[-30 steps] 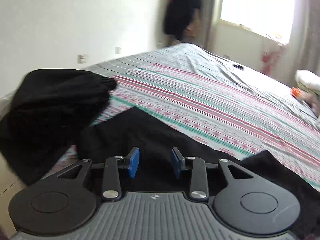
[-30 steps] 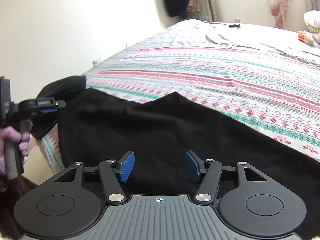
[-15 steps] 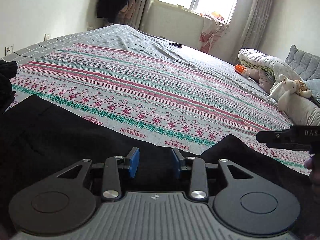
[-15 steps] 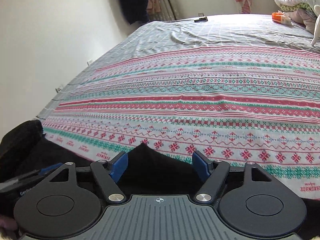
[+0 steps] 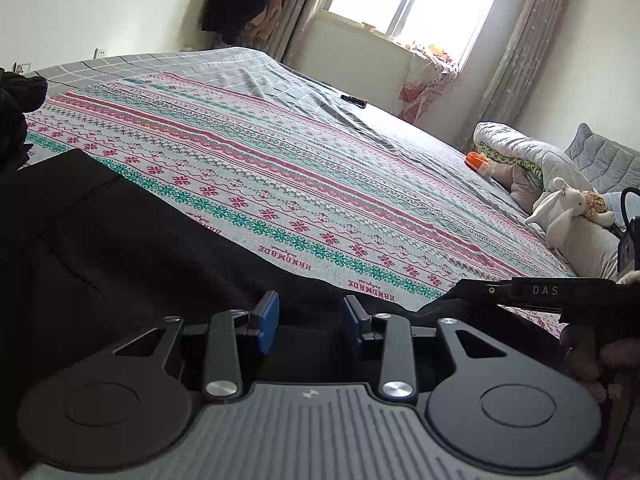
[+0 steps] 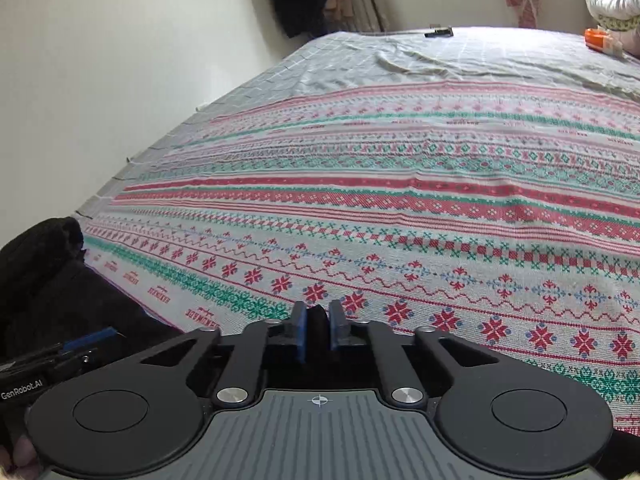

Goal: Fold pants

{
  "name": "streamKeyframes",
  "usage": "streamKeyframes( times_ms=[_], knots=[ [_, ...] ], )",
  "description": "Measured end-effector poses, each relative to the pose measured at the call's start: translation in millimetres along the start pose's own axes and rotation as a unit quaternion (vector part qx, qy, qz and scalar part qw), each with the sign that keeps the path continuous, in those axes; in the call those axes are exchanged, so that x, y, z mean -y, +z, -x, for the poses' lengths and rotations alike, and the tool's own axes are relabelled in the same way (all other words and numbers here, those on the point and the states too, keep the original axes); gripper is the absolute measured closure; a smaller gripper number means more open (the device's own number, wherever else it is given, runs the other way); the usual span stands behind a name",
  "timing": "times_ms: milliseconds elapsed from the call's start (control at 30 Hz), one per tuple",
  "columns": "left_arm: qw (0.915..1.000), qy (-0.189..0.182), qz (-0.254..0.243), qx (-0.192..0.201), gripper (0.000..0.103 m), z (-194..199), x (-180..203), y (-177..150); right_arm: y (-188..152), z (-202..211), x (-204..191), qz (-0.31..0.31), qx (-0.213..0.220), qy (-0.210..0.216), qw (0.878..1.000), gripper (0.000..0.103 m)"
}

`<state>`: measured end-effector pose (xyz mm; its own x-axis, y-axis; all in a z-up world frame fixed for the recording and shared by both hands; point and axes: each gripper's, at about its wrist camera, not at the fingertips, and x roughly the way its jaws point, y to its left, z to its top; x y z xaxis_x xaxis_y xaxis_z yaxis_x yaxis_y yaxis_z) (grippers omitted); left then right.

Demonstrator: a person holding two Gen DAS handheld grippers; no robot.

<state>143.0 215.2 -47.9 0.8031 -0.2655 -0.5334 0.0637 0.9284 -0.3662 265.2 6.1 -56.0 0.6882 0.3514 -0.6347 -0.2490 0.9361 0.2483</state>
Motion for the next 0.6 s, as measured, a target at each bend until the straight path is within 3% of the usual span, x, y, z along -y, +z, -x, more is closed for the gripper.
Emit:
streamKeyframes(
  times_ms=[133,233,333,500,567,600],
  knots=[
    [1.0,0.0,0.001,0.0,0.049,-1.6,-0.1,0.4,-8.0,0.8,-22.0,0.069,0.04,-0.054,0.995,0.102],
    [0.9998,0.013,-0.016,-0.001,0.048,-2.8,5.8,0.0,-11.1,-15.3,-17.5,0.071,0.039,-0.097,0.992,0.103],
    [0.9988,0.032,-0.038,-0.004,0.047,-4.7,14.6,-0.2,-2.5,-14.5,-10.1,0.041,0.027,-0.102,0.994,0.103],
    [0.996,0.067,-0.059,-0.003,0.032,-3.3,32.6,0.0,-2.2,25.5,-3.4,0.058,0.031,-0.125,0.99,0.08],
    [0.997,0.067,-0.039,-0.006,0.028,0.6,37.7,1.2,-4.9,49.1,4.1,0.053,0.032,-0.134,0.989,0.058],
    [0.9976,0.062,-0.03,-0.009,0.028,2.5,40.5,1.7,-7.5,62.5,8.6,0.051,0.034,-0.136,0.989,0.053]
  ],
)
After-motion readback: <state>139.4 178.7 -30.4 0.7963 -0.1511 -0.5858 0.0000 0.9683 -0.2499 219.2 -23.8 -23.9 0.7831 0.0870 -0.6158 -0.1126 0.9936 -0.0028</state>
